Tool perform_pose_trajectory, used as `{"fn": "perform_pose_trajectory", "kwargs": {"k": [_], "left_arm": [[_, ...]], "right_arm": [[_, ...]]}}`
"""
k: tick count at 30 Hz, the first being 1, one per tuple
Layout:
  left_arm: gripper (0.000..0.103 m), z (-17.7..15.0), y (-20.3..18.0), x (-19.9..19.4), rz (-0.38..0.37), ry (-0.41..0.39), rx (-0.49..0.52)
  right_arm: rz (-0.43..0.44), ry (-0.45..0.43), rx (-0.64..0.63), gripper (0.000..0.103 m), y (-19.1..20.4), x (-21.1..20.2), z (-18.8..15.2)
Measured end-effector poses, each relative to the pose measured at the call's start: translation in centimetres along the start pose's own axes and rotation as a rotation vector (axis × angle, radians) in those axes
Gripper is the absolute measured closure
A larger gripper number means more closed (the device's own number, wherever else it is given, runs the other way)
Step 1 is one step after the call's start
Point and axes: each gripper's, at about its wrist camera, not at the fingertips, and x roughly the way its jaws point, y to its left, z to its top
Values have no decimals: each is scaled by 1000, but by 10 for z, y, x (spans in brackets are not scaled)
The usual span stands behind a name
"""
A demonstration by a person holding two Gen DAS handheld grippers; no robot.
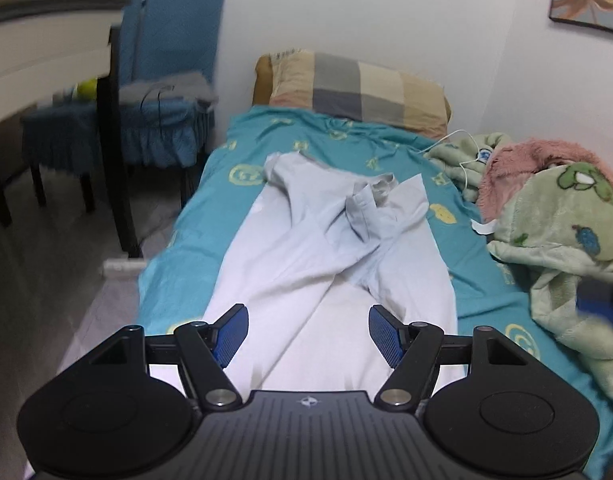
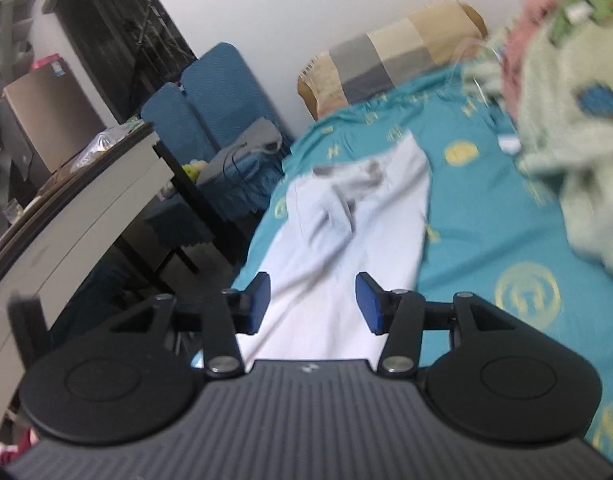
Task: Fold clothes
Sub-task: 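Grasp the folded shirt edge with the left gripper and smooth it flat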
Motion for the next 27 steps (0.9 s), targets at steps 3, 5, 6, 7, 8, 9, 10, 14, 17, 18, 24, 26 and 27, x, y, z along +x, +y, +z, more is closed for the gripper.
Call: {"fn": "perform_pose_trajectory", "kwargs": {"k": [3,5,6,7,8,9,10,14,17,18,24,26,27], "left_arm": [[34,10,35,-19,-5,39,-2],[30,17,59,-32,-8,65,-4],[26,18,76,-34,-22,90,-15],[24,16,96,-35,-43,113,-33],[22,8,117,-33,-56,136,-68],[21,0,139,-31,-67,160,-107],[21,-11,160,-27,-67,191,-161],[22,-71,233,-7,-70,243,-422],[22,-114,269,6,-95,270,-562],[23,-125,277,10,-105,275,-601],[31,-160,294,13,-195,256,-752],[41,-159,290,10,-200,237,-751],[50,-159,288,8,-203,228,-750]], "right_arm": [[1,46,14,52,-6,5,-7],[8,58,7,52,-6,13,-7],[12,63,6,52,-5,17,-7],[16,68,4,52,-4,21,-7],[20,73,2,52,-3,25,-6],[24,78,1,52,-2,29,-6],[29,83,-1,52,-1,34,-6],[29,113,-2,52,1,40,-10],[17,130,2,52,1,43,-12],[10,133,6,52,1,45,-13],[-27,150,27,52,0,52,-13],[-37,154,29,52,0,54,-14],[-42,156,29,52,0,55,-14]]}}
